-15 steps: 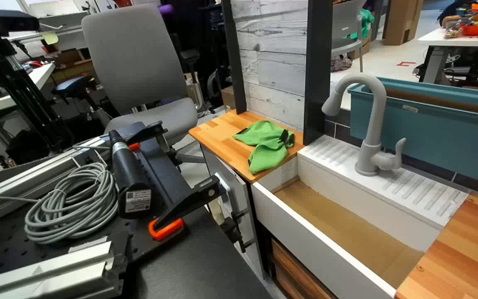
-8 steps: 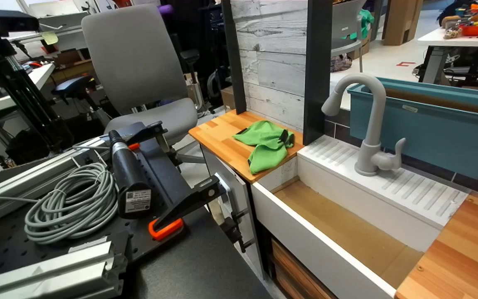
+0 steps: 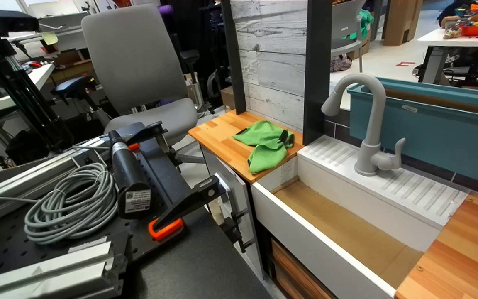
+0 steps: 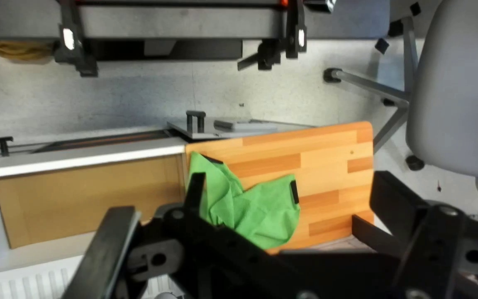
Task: Move the green towel to the left
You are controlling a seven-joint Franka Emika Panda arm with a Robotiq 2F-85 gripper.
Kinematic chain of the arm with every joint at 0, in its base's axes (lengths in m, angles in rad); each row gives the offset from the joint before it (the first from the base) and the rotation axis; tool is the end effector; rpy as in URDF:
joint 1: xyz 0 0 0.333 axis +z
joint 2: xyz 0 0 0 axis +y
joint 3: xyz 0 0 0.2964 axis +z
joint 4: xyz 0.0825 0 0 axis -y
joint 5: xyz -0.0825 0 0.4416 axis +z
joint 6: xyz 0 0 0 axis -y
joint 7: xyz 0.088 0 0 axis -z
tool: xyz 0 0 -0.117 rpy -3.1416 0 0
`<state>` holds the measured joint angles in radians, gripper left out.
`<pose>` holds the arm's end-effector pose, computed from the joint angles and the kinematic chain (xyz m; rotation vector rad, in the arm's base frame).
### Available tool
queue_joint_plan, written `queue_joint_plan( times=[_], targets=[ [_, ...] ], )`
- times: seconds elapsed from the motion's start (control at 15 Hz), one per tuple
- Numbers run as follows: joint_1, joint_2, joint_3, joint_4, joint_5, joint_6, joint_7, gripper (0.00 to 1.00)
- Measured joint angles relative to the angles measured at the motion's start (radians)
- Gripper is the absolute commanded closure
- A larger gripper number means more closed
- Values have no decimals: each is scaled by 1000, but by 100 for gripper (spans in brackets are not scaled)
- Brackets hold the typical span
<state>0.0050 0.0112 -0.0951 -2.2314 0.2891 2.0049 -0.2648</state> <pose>0.5421 -0.0292 0.2860 -2.8459 -0.0298 0.2711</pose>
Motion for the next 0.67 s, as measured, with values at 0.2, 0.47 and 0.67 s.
queue_joint_plan(
  times=[0.2, 0.47, 0.67],
  targets=[
    [9, 137, 63, 27, 86, 187, 3, 0],
    [18, 289, 113, 57, 88, 367, 34, 0],
    [8, 270, 113, 57, 88, 365, 34, 0]
  ],
)
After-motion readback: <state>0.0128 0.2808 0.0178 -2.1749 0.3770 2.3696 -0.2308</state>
